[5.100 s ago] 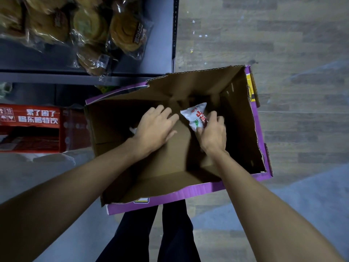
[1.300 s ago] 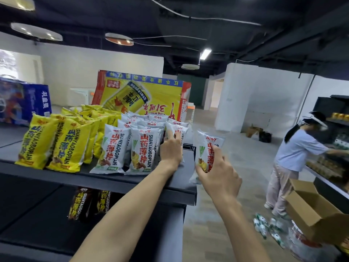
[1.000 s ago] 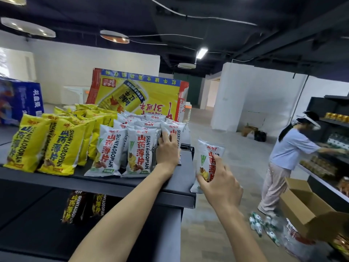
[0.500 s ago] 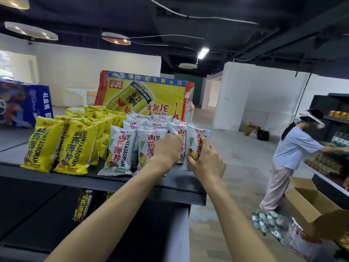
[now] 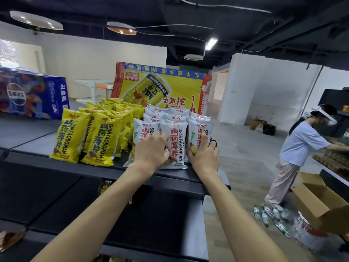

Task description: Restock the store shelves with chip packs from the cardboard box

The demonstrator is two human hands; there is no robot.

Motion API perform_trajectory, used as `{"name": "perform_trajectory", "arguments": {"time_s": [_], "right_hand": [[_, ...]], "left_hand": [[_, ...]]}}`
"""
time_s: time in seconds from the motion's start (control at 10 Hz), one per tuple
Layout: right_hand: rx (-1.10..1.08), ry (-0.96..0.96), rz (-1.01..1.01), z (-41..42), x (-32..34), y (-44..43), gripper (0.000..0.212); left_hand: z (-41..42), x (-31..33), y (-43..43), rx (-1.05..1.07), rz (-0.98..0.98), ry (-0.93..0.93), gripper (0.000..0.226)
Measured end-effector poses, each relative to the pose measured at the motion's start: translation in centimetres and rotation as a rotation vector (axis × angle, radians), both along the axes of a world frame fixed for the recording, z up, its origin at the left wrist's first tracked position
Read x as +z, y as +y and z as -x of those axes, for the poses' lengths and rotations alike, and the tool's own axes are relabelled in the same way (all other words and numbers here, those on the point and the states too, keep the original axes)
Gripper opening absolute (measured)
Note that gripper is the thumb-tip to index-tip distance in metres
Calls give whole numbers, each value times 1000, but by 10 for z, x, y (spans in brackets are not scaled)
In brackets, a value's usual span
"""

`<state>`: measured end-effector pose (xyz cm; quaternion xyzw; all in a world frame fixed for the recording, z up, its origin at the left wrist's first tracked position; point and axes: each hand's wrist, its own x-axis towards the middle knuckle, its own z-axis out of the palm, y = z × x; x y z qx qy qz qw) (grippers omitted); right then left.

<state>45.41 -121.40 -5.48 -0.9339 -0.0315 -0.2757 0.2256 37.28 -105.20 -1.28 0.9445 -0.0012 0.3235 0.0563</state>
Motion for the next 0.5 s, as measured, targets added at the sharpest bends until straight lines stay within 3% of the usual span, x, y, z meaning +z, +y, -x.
{"name": "perform_trajectory", "arguments": {"time_s": [0.3,0.5], "right_hand": [[36,-37,-71,20,-7,-5,87],[54,-3,-62,56,-7,-10,72]], "left_hand": [[18,-25,5,-17,-26,-51,30],[38,-25,8,-53,-7,-29,37]]}}
